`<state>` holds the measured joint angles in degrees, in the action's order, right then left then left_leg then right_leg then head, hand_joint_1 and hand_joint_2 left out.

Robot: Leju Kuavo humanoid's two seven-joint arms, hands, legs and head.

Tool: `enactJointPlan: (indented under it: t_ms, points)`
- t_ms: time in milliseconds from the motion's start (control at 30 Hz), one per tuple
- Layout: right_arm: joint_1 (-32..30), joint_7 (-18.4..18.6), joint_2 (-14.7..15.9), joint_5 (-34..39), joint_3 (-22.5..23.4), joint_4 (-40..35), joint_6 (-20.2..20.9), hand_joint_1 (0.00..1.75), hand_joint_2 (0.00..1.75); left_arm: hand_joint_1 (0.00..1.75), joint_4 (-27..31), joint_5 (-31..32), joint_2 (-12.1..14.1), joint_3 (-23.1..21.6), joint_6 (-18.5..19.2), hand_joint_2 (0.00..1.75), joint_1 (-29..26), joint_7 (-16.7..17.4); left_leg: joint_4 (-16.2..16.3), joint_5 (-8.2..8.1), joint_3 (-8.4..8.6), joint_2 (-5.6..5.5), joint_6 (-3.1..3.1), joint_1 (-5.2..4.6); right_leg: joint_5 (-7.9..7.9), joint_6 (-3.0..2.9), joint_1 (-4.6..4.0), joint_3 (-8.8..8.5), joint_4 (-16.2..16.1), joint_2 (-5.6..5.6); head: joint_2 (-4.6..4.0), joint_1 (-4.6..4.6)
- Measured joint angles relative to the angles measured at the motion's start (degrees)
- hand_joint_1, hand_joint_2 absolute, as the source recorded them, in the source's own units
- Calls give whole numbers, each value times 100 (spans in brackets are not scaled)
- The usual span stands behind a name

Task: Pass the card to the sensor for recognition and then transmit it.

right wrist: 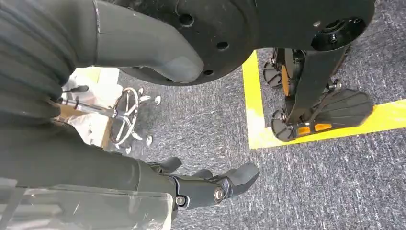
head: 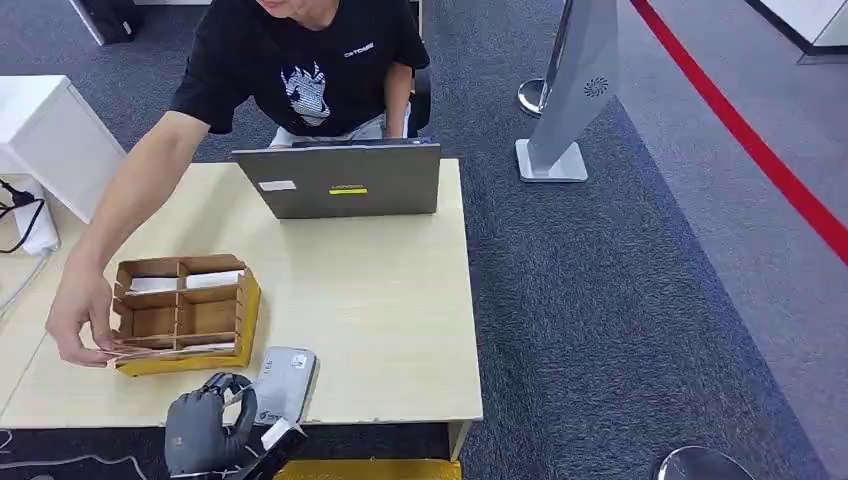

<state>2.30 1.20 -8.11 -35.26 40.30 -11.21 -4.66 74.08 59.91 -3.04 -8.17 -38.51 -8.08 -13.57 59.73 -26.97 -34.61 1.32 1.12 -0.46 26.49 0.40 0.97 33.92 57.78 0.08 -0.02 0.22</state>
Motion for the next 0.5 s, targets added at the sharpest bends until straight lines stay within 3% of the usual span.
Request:
enactJointPlan:
  t_ms: [167,500]
  points:
    - [0,-9,0,-24,11,0,7,0,175,175,583,148,46,0,22,175,-32,114,0,0,-1,-1,0,0,0,0,0,0,0,-1,0,0]
    - [6,-20,0,-125,13,0,48,0,175,175,1068,323,335,9,28,175,60,304,0,1,0,-1,0,1,0,0,-1,0,0,-2,0,-2]
